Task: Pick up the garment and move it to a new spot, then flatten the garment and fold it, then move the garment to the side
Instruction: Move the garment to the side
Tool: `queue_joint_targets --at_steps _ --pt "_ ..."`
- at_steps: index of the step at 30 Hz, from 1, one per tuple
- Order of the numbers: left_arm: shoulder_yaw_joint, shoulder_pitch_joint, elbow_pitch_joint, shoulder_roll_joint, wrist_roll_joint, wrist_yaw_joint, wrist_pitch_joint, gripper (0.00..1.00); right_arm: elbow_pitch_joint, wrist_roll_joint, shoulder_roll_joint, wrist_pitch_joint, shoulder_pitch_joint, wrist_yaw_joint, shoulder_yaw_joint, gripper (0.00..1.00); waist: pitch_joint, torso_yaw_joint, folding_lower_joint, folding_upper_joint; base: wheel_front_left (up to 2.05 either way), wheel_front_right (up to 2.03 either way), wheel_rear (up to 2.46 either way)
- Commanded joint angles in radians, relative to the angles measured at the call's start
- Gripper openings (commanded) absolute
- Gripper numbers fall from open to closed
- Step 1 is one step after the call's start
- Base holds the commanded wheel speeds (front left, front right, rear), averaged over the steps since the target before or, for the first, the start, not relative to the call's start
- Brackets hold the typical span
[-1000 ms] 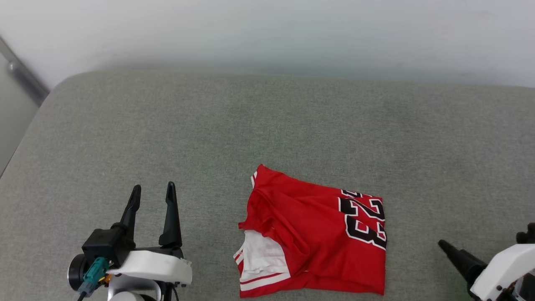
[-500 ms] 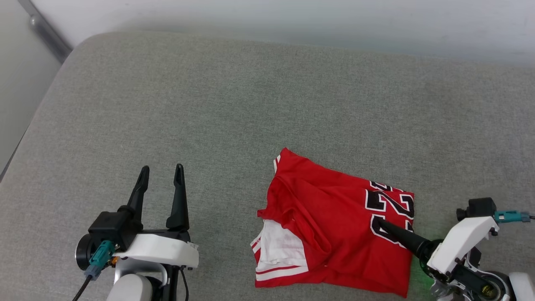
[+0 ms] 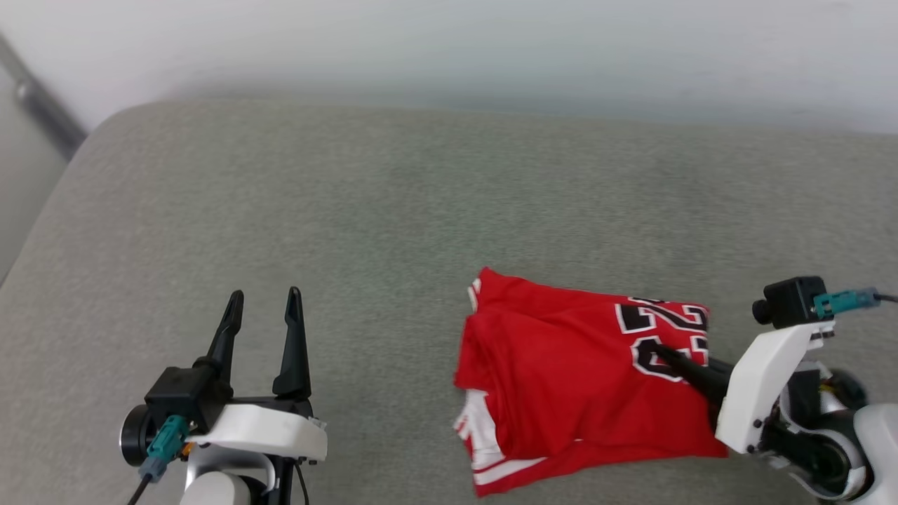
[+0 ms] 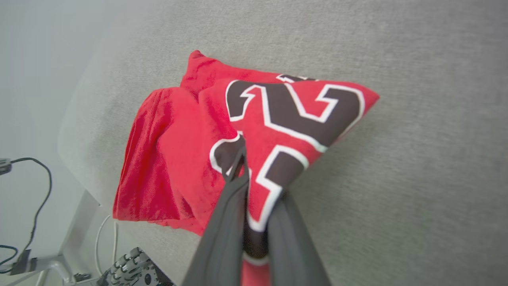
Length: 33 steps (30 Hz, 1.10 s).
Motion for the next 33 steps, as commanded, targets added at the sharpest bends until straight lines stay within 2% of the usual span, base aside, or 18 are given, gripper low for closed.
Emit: queue_joint_targets --at_steps 1,4,8,13,20,26,33 --pt "0.003 0.014 -0.005 -0.006 0.007 -0.001 -0.002 1.0 -0.014 -0.05 -0.037 0.006 -0.021 0.0 0.018 0.0 -0.022 -0.042 0.0 -0.0001 0.0 0.0 0.0" --pt "0.007 0.02 -0.014 -0.008 0.016 -0.006 -0.002 1.0 -0.035 -0.146 -0.091 0.028 -0.051 0.0 0.042 0.0 -0.028 -0.095 0.0 -0.0001 0.0 0.0 0.0" --pt "0.01 0.031 -0.027 -0.01 0.024 -0.013 -0.002 1.0 -0.046 -0.24 -0.133 0.067 -0.081 0.0 0.046 0.0 -0.026 -0.182 0.0 -0.0001 0.0 0.0 0.0" --pt "0.002 0.02 -0.048 -0.007 0.039 -0.021 -0.002 1.0 -0.034 -0.308 -0.136 0.092 -0.128 -0.001 0.042 0.0 0.009 -0.315 0.0 -0.0001 0.0 0.0 0.0" --pt "-0.045 -0.061 -0.095 0.01 0.064 -0.052 0.015 1.0 0.057 -0.376 -0.156 -0.012 -0.244 0.0 0.034 0.0 0.144 -0.453 0.0 -0.0001 0.0 0.0 0.0" --pt "-0.088 -0.172 -0.157 0.046 0.103 -0.079 0.06 1.0 0.181 -0.42 -0.175 -0.176 -0.38 -0.001 -0.007 0.0 0.302 -0.493 0.0 -0.0001 0.0 0.0 0.0" --pt "-0.126 -0.303 -0.212 0.072 0.129 -0.098 0.102 1.0 0.356 -0.49 -0.205 -0.336 -0.509 -0.001 -0.158 0.0 0.459 -0.474 0.0 -0.0001 0.0 0.0 0.0"
